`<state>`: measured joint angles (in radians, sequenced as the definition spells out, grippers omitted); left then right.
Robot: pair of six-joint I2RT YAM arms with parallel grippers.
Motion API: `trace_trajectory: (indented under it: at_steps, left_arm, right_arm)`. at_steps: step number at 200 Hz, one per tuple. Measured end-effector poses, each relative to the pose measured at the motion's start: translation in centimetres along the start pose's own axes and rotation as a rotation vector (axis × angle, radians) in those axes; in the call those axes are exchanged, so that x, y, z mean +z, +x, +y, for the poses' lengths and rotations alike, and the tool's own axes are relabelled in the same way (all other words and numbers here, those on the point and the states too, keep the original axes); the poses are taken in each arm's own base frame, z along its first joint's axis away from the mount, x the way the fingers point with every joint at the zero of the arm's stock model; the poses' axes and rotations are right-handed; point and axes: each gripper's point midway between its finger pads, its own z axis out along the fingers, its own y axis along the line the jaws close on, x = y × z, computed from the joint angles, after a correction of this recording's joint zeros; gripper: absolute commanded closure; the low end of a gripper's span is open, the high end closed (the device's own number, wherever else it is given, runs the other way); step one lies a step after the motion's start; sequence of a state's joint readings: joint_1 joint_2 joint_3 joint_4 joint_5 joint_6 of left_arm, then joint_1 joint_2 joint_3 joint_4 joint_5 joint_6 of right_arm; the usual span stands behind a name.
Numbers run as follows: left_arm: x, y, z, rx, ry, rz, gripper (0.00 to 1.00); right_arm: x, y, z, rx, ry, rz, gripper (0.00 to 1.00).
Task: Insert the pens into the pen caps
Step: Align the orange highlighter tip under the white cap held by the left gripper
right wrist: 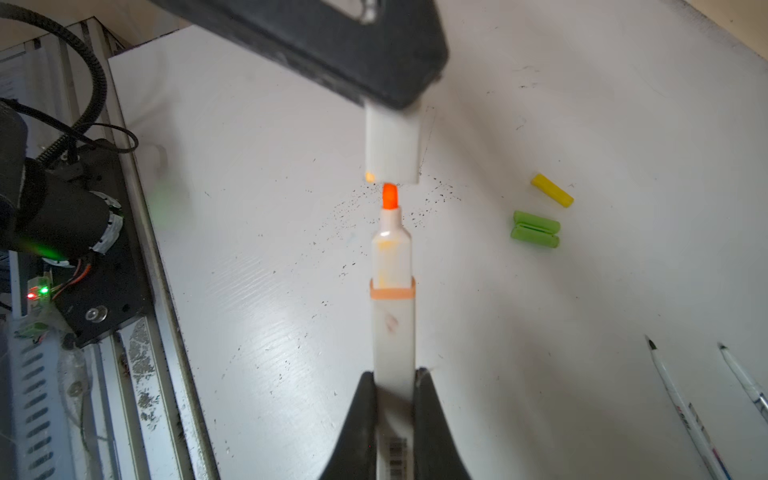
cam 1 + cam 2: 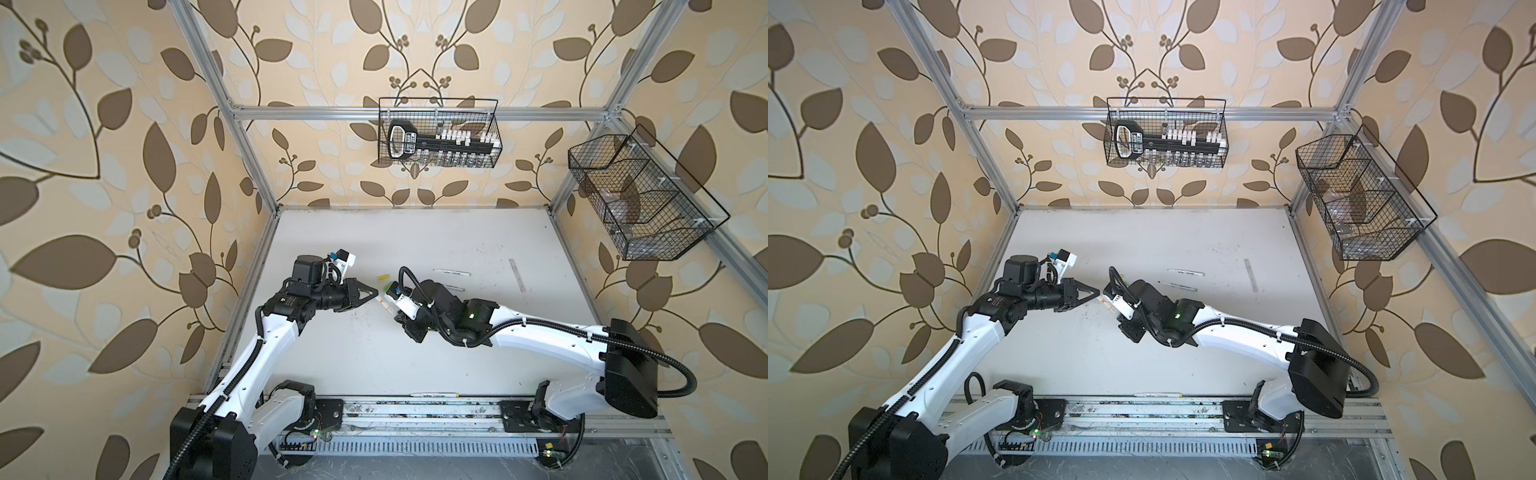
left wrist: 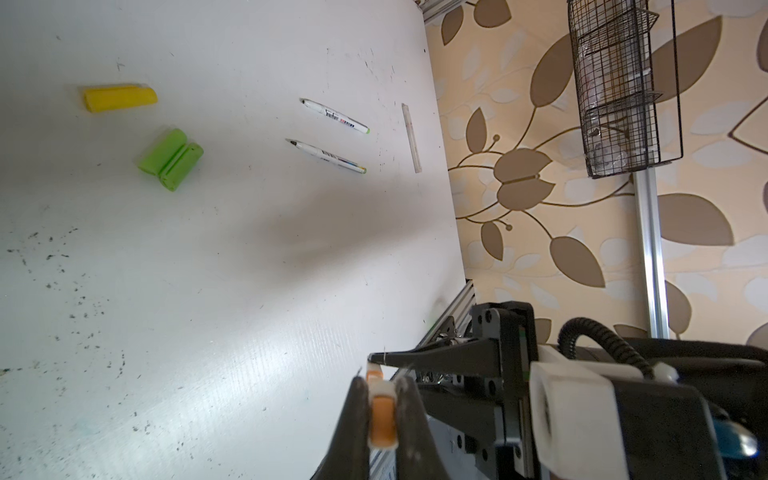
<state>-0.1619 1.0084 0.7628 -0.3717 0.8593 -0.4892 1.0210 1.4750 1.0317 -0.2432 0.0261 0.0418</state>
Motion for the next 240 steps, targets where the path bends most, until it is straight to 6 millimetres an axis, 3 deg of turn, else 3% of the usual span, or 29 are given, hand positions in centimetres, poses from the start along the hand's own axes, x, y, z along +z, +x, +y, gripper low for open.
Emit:
trace_trajectory:
  at_steps: [165,240]
  left_arm:
    - [-0.1,0.4,0.1,0.028,-0.007,0.013,1.0]
    - [-0.3,0.1,0.4,0.037,-0.033,-0.013,1.0]
  right_arm:
    - [-0.1,-0.3,0.1,-0.014,0.007,0.032,0.89]
    - [1.2,0.7,0.4,-0.032,0.007,0.071,0.9]
